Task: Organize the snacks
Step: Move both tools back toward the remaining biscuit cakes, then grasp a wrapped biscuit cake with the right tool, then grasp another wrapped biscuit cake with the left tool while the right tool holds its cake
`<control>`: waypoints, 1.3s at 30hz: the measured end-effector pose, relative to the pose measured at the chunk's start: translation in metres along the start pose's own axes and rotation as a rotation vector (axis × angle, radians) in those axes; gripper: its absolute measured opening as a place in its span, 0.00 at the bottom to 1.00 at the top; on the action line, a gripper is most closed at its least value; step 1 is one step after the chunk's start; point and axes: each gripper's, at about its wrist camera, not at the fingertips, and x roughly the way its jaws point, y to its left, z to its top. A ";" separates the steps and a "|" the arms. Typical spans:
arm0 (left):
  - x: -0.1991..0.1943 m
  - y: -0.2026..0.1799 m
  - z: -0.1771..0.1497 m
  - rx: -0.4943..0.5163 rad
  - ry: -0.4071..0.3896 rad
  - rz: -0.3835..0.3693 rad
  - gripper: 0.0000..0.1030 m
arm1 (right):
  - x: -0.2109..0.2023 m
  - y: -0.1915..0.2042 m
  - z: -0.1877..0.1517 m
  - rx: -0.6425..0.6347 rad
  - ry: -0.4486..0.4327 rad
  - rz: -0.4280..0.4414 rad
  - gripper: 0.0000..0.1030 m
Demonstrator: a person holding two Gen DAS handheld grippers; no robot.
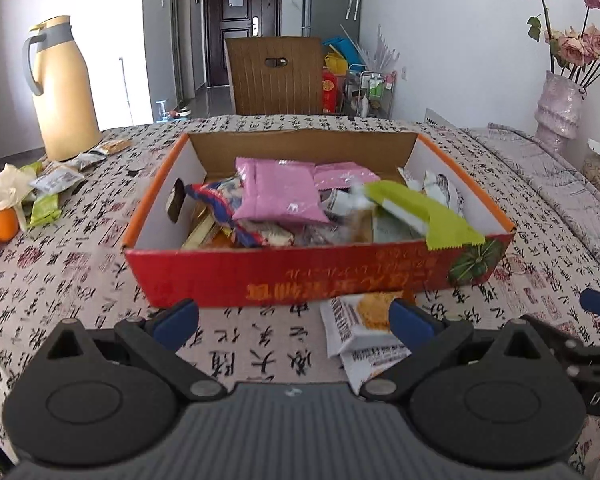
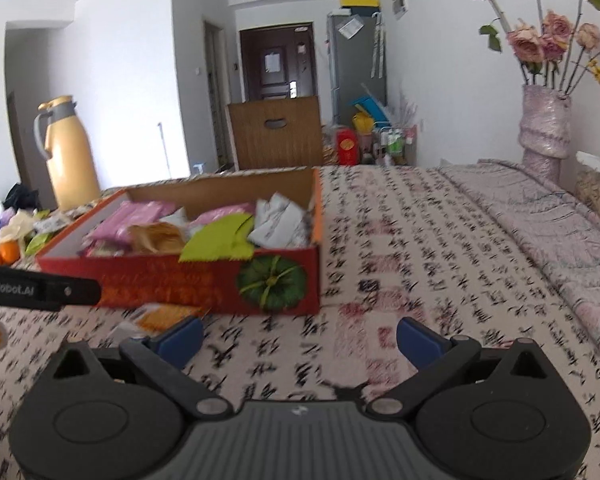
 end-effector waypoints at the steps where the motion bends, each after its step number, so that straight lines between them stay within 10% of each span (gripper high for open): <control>1: -0.001 0.001 -0.002 -0.002 0.001 0.003 1.00 | 0.001 0.003 -0.002 -0.005 0.006 0.008 1.00; 15: -0.011 0.035 -0.009 -0.045 -0.001 0.005 1.00 | 0.033 0.089 -0.011 -0.114 0.143 0.090 0.99; 26: -0.014 0.048 -0.016 -0.070 0.011 -0.002 1.00 | 0.038 0.118 -0.023 -0.183 0.160 0.123 0.44; 39: -0.018 0.042 -0.015 -0.056 0.013 0.007 1.00 | 0.004 0.097 -0.026 -0.161 0.089 0.144 0.39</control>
